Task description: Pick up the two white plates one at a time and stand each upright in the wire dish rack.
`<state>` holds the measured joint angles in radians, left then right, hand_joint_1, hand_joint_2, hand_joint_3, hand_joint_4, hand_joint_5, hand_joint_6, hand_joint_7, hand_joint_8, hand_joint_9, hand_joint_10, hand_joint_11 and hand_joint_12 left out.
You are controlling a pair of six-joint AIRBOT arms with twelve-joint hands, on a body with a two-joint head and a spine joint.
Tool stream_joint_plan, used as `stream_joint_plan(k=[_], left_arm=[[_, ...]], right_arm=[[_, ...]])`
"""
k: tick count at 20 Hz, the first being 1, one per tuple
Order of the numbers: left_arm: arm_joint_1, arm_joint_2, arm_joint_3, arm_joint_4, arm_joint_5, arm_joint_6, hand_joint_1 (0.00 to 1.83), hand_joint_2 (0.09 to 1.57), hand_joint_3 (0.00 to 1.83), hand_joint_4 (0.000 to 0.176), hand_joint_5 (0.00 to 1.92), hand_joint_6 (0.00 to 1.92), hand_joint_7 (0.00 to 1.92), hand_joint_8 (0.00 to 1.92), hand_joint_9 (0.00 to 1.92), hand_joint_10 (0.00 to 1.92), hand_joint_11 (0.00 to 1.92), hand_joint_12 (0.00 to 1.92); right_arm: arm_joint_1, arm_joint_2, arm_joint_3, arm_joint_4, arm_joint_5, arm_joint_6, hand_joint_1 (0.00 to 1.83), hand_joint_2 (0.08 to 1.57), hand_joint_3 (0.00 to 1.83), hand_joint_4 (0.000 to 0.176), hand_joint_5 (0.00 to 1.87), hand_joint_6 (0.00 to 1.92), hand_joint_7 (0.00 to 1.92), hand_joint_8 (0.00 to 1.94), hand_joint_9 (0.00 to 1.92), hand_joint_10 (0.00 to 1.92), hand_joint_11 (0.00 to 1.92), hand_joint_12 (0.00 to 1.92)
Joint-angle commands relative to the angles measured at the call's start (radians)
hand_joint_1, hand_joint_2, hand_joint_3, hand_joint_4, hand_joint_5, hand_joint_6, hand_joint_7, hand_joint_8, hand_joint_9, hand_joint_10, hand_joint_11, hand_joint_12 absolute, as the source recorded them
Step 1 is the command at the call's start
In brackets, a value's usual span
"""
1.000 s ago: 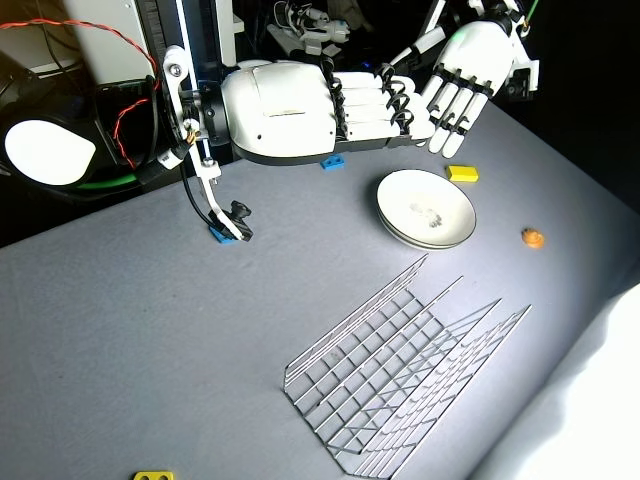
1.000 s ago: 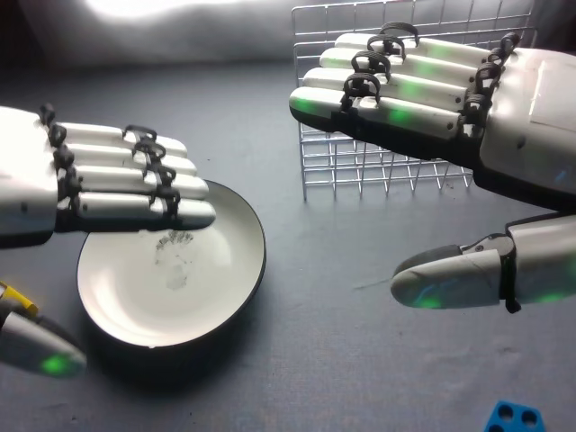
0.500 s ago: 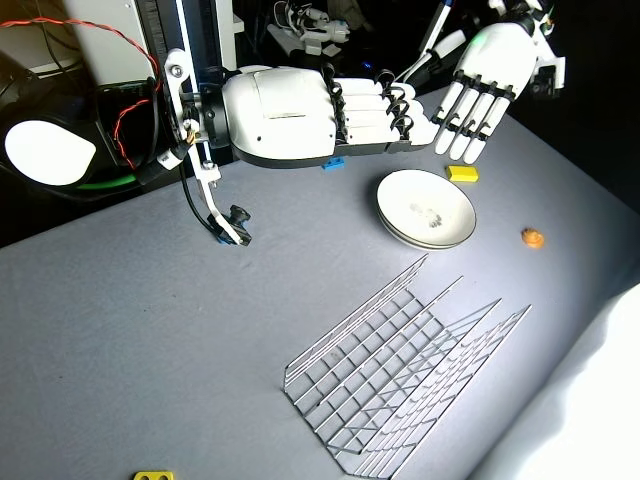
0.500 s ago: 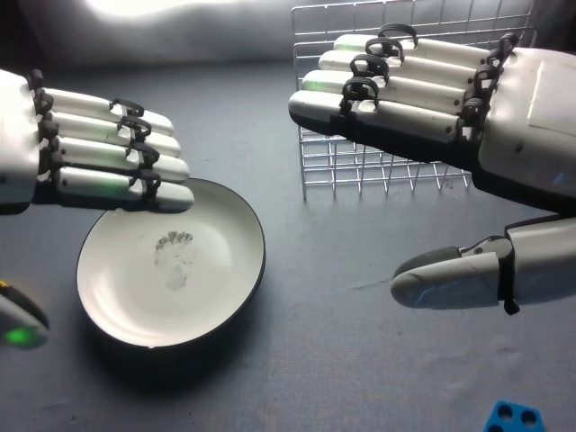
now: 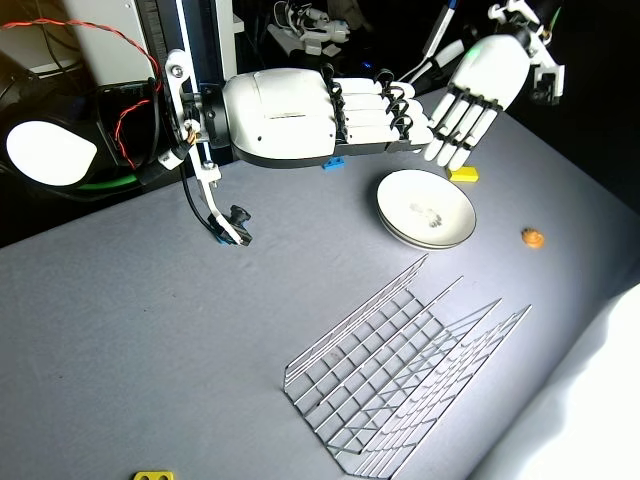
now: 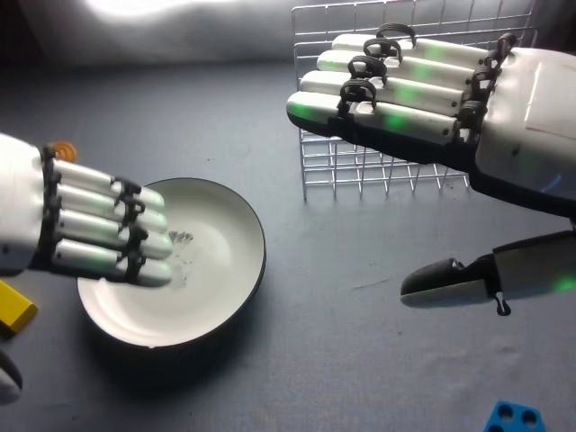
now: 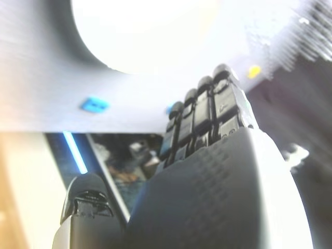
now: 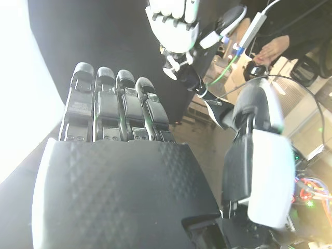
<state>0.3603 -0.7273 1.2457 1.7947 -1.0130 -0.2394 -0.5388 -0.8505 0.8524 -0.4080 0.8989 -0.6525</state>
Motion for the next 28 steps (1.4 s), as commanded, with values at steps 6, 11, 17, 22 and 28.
stream_joint_plan(k=[6, 11, 17, 22, 28], left_arm=[[0.099, -0.032, 0.035, -0.120, 0.014, 0.033, 0.00, 1.04, 0.02, 0.000, 0.00, 0.00, 0.00, 0.00, 0.00, 0.00, 0.00, 0.00], [0.178, -0.062, 0.067, -0.148, 0.044, 0.067, 0.00, 1.05, 0.02, 0.000, 0.00, 0.00, 0.00, 0.00, 0.00, 0.00, 0.00, 0.00], [0.206, -0.084, 0.086, -0.168, 0.072, 0.076, 0.00, 1.05, 0.02, 0.000, 0.00, 0.00, 0.00, 0.00, 0.00, 0.00, 0.00, 0.00], [0.238, -0.103, 0.114, -0.168, 0.089, 0.081, 0.00, 1.06, 0.02, 0.000, 0.00, 0.00, 0.00, 0.00, 0.00, 0.00, 0.00, 0.00], [0.259, -0.115, 0.131, -0.168, 0.101, 0.090, 0.00, 1.06, 0.02, 0.000, 0.00, 0.00, 0.00, 0.00, 0.00, 0.00, 0.00, 0.00]], right_arm=[[0.012, -0.006, 0.005, 0.023, 0.122, 0.012, 0.95, 1.00, 0.00, 0.000, 0.00, 0.00, 0.00, 0.00, 0.00, 0.00, 0.00, 0.00], [0.048, -0.031, 0.010, -0.055, -0.002, 0.081, 1.00, 0.96, 0.00, 0.000, 0.00, 0.00, 0.00, 0.00, 0.00, 0.00, 0.00, 0.00], [0.061, -0.083, 0.030, -0.059, -0.063, 0.059, 1.03, 0.97, 0.00, 0.000, 0.00, 0.00, 0.00, 0.00, 0.00, 0.00, 0.00, 0.00], [0.063, -0.134, 0.058, -0.059, -0.088, 0.013, 1.07, 0.92, 0.00, 0.000, 0.00, 0.00, 0.00, 0.00, 0.00, 0.00, 0.00, 0.00], [0.076, -0.167, 0.084, -0.055, -0.110, 0.007, 1.01, 0.98, 0.01, 0.000, 0.00, 0.00, 0.00, 0.00, 0.00, 0.00, 0.00, 0.00]])
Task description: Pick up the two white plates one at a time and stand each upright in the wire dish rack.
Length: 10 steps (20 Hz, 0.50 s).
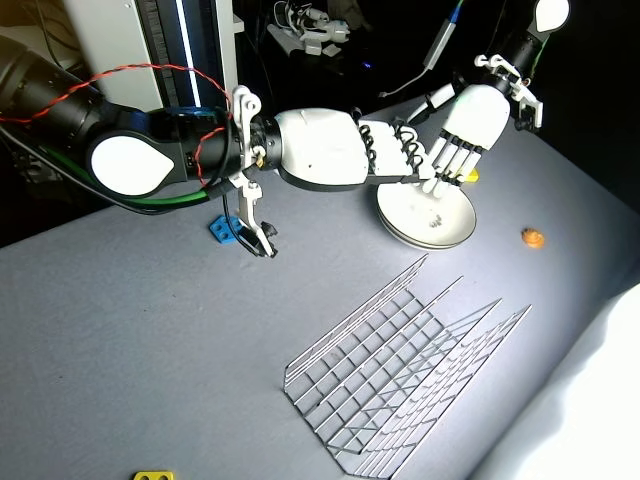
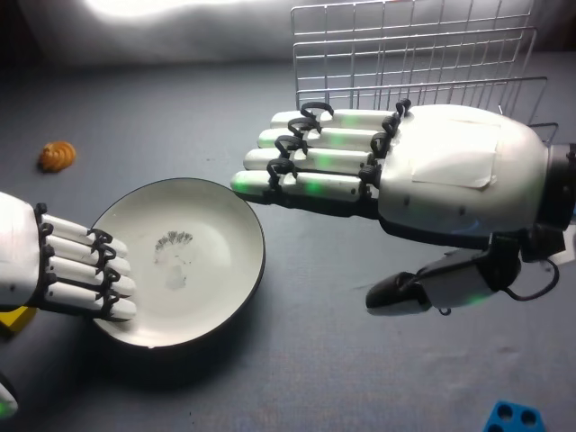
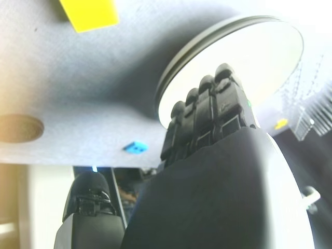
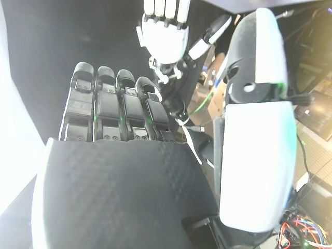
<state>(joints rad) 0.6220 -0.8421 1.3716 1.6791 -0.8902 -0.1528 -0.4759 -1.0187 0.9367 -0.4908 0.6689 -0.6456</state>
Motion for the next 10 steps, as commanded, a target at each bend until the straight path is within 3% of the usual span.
stream_joint_plan(k=[1, 10], left_arm=[[0.000, -0.002, 0.005, -0.052, -0.018, 0.004, 0.00, 1.07, 0.02, 0.000, 0.00, 0.00, 0.00, 0.00, 0.00, 0.00, 0.00, 0.00], [0.023, -0.014, 0.011, -0.051, 0.002, 0.028, 0.00, 1.08, 0.02, 0.000, 0.00, 0.00, 0.00, 0.00, 0.00, 0.00, 0.00, 0.00]], right_arm=[[0.015, 0.000, 0.000, 0.033, 0.120, -0.002, 1.00, 0.97, 0.00, 0.000, 0.00, 0.00, 0.00, 0.00, 0.00, 0.00, 0.00, 0.00], [0.022, -0.020, 0.020, 0.035, 0.135, -0.003, 0.91, 0.98, 0.01, 0.000, 0.00, 0.00, 0.00, 0.00, 0.00, 0.00, 0.00, 0.00]])
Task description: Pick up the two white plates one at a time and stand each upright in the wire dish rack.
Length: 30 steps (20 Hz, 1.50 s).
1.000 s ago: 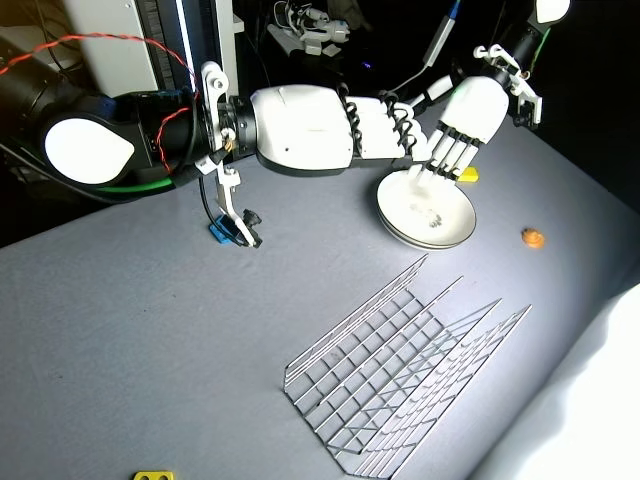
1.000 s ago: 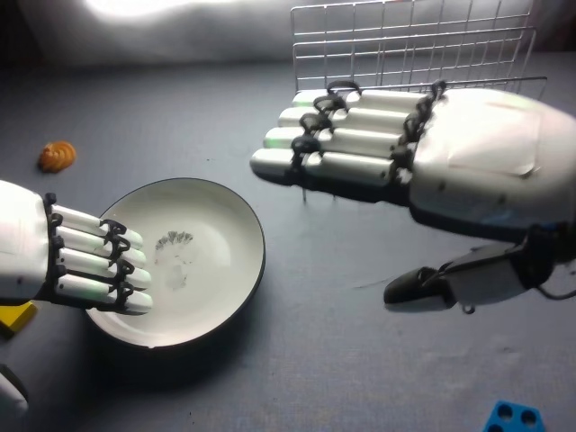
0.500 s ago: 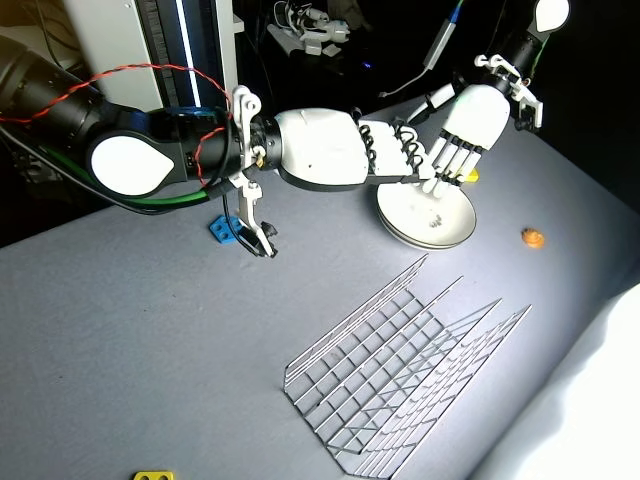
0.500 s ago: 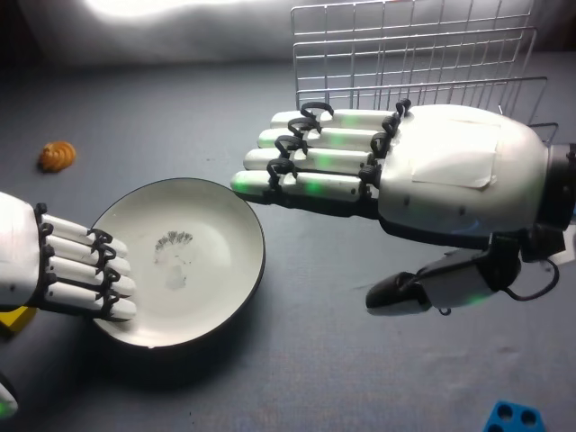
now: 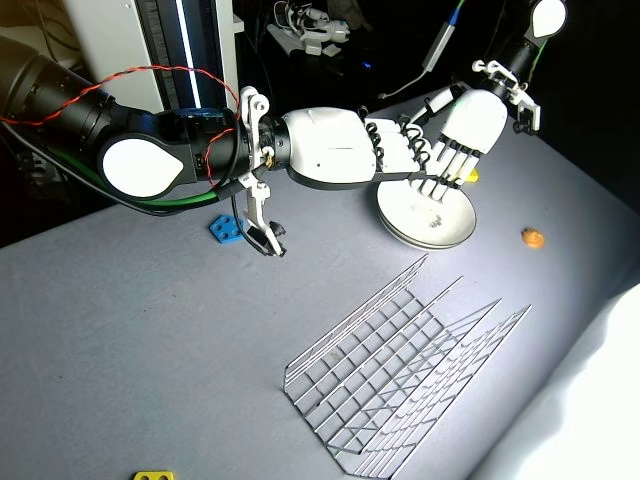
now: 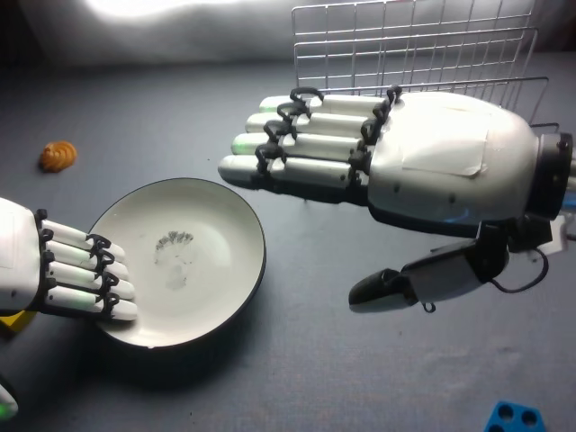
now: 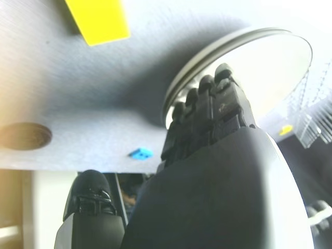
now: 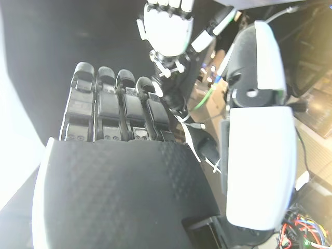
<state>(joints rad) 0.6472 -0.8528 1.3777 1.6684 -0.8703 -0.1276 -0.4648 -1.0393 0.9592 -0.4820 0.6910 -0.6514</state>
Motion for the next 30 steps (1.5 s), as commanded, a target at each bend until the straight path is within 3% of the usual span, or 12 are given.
stream_joint_plan(k=[1, 9, 28, 30], left_arm=[[0.000, -0.006, 0.005, -0.041, -0.014, 0.004, 0.00, 1.07, 0.02, 0.000, 0.00, 0.00, 0.00, 0.00, 0.00, 0.00, 0.00, 0.00], [0.007, -0.022, -0.019, -0.040, -0.001, 0.013, 0.00, 1.08, 0.02, 0.000, 0.00, 0.00, 0.00, 0.00, 0.00, 0.00, 0.00, 0.00], [-0.052, -0.048, -0.199, -0.044, 0.067, 0.003, 0.00, 1.09, 0.01, 0.000, 0.00, 0.00, 0.00, 0.00, 0.00, 0.00, 0.00, 0.00], [-0.056, -0.045, -0.217, -0.044, 0.068, 0.001, 0.00, 1.09, 0.01, 0.000, 0.00, 0.00, 0.00, 0.00, 0.00, 0.00, 0.00, 0.00]], right_arm=[[0.010, -0.001, 0.002, 0.027, 0.112, 0.003, 0.91, 0.99, 0.01, 0.000, 0.00, 0.00, 0.00, 0.00, 0.00, 0.00, 0.00, 0.00], [-0.002, -0.012, 0.009, 0.027, 0.107, -0.067, 1.02, 0.96, 0.00, 0.000, 0.00, 0.00, 0.00, 0.00, 0.00, 0.00, 0.00, 0.00], [-0.011, -0.034, 0.014, 0.027, 0.102, -0.159, 1.10, 1.03, 0.02, 0.000, 0.00, 0.00, 0.00, 0.00, 0.00, 0.00, 0.00, 0.00], [-0.010, -0.068, 0.035, 0.027, 0.100, -0.176, 1.09, 1.03, 0.01, 0.000, 0.00, 0.00, 0.00, 0.00, 0.00, 0.00, 0.00, 0.00]])
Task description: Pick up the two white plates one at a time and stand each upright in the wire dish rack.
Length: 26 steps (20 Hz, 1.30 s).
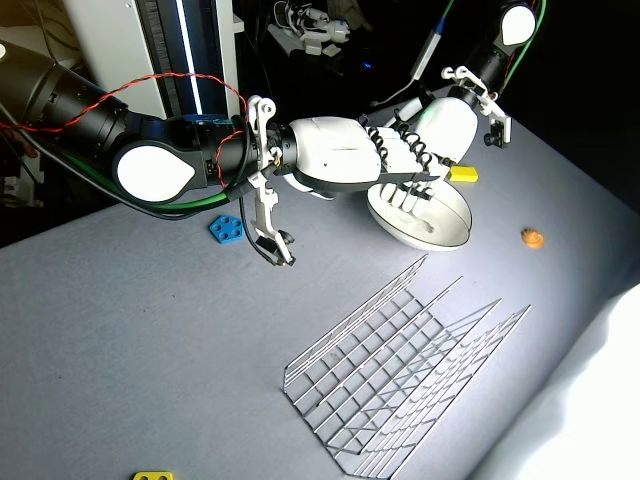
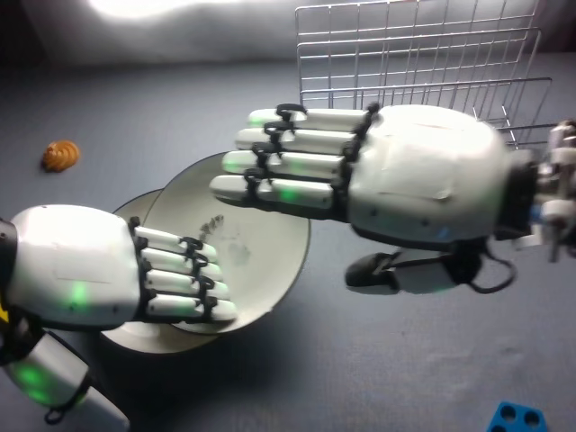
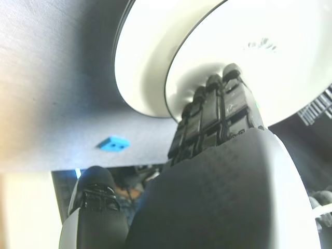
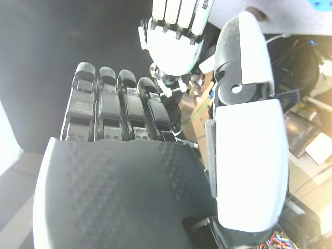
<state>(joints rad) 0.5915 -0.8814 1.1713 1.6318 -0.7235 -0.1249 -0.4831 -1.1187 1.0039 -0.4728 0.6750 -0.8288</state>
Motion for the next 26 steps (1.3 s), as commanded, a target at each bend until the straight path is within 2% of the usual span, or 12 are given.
stream_joint_plan(k=[1, 5, 11, 14, 16, 20, 21, 26], left_arm=[[-0.002, -0.015, -0.014, -0.007, -0.078, -0.001, 0.00, 1.09, 0.01, 0.000, 0.00, 0.00, 0.00, 0.00, 0.00, 0.00, 0.00, 0.00], [0.007, -0.015, 0.012, -0.007, -0.085, -0.001, 0.00, 1.08, 0.00, 0.000, 0.00, 0.00, 0.00, 0.00, 0.00, 0.00, 0.00, 0.00], [0.039, -0.020, 0.070, -0.015, -0.094, -0.001, 0.00, 1.08, 0.00, 0.000, 0.00, 0.00, 0.00, 0.00, 0.00, 0.00, 0.00, 0.00], [0.041, -0.020, 0.080, -0.016, -0.099, -0.001, 0.00, 1.10, 0.01, 0.000, 0.00, 0.00, 0.00, 0.00, 0.00, 0.00, 0.00, 0.00], [0.046, -0.020, 0.092, -0.017, -0.110, -0.001, 0.00, 1.09, 0.00, 0.000, 0.00, 0.00, 0.00, 0.00, 0.00, 0.00, 0.00, 0.00], [0.064, -0.011, 0.124, -0.017, -0.138, -0.001, 0.00, 1.09, 0.00, 0.000, 0.00, 0.00, 0.00, 0.00, 0.00, 0.00, 0.00, 0.00], [0.068, -0.011, 0.135, -0.018, -0.144, -0.001, 0.00, 1.10, 0.01, 0.000, 0.00, 0.00, 0.00, 0.00, 0.00, 0.00, 0.00, 0.00], [0.072, -0.005, 0.171, -0.022, -0.191, -0.001, 0.00, 1.09, 0.01, 0.000, 0.00, 0.00, 0.00, 0.00, 0.00, 0.00, 0.00, 0.00]], right_arm=[[0.008, -0.005, 0.002, 0.017, 0.100, -0.008, 1.09, 1.02, 0.01, 0.000, 0.00, 0.00, 0.00, 0.00, 0.00, 0.00, 0.02, 0.01], [0.013, -0.046, 0.044, 0.017, 0.065, -0.024, 1.13, 1.03, 0.01, 0.000, 0.00, 0.00, 0.00, 0.00, 0.00, 0.00, 0.03, 0.03], [0.026, -0.049, 0.064, 0.017, 0.059, -0.025, 1.14, 1.08, 0.00, 0.000, 0.00, 0.00, 0.00, 0.00, 0.00, 0.00, 0.00, 0.11], [0.026, -0.048, 0.066, 0.017, 0.045, -0.026, 1.11, 1.08, 0.00, 0.000, 0.00, 0.00, 0.00, 0.00, 0.00, 0.00, 0.00, 0.09], [0.029, -0.047, 0.071, 0.013, 0.025, -0.028, 1.13, 1.07, 0.00, 0.000, 0.00, 0.00, 0.00, 0.00, 0.00, 0.00, 0.00, 0.01], [0.038, -0.032, 0.076, -0.015, 0.011, -0.022, 1.18, 1.04, 0.00, 0.000, 0.00, 0.00, 0.00, 0.00, 0.00, 0.00, 0.01, 0.01], [0.036, -0.025, 0.072, -0.022, 0.012, -0.014, 1.12, 1.06, 0.00, 0.000, 0.00, 0.00, 0.00, 0.00, 0.00, 0.00, 0.01, 0.01], [0.027, -0.043, 0.073, -0.022, -0.022, -0.013, 1.11, 1.05, 0.00, 0.000, 0.00, 0.00, 0.00, 0.00, 0.00, 0.00, 0.00, 0.01]])
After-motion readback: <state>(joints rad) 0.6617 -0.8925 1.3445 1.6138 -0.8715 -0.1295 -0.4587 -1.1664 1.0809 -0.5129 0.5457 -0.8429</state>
